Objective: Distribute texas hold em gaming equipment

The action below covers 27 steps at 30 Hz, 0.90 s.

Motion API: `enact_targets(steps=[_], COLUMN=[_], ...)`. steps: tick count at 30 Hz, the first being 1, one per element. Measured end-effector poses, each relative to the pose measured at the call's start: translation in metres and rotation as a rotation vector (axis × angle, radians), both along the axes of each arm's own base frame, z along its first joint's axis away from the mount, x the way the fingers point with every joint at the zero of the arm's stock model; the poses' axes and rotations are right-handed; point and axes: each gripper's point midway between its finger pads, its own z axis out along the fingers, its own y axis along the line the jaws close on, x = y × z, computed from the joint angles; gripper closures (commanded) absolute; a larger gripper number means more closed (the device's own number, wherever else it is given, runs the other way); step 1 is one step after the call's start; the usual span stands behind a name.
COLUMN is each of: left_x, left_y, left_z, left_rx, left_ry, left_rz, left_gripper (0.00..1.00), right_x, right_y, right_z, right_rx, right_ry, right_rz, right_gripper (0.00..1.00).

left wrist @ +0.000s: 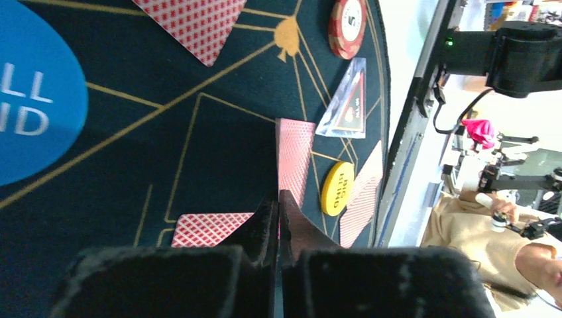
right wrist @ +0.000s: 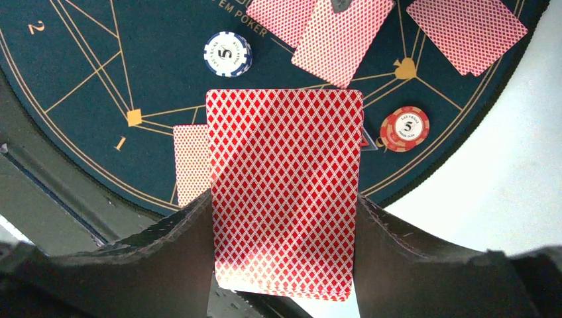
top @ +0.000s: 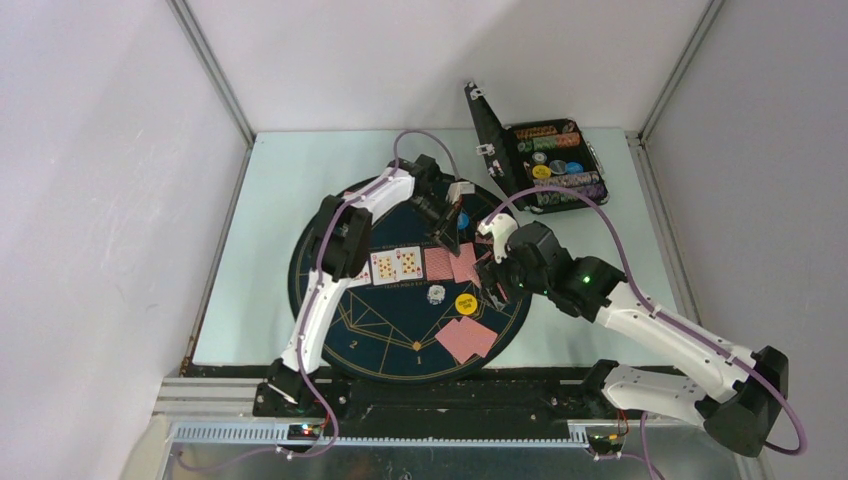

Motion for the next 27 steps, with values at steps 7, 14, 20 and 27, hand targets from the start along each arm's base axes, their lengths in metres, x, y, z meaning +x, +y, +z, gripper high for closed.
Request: enact_targets(steps=[7, 14, 20, 27], left_x=[0.015, 0.018, 0.02, 0.035], left_y=[-0.001, 0.003, 0.009, 0.009], left_z=[-0.008, -0.016, -0.021, -0.017], left_rx=[0.047, 0.089, 0.137, 0.168], left_ry=[-0.038, -0.045, -0.059, -0.116], left_rz=[0.004, 0.011, 0.015, 0.032], left_gripper=[0.96, 0.87, 0.81, 0.81], right_x=[0.001, 0.001, 0.001, 0.001], right_y=[0.0, 0.0, 0.0, 0.0], right_z=[-0.001, -0.001, -0.002, -0.003], right_rx=[-0.003, -0.002, -0.003, -0.005], right_ry=[0.002, 0.002, 0.003, 0.004], right_rz=[-0.002, -0.002, -0.002, -0.003], right_gripper=[1.0, 1.0, 1.0, 1.0])
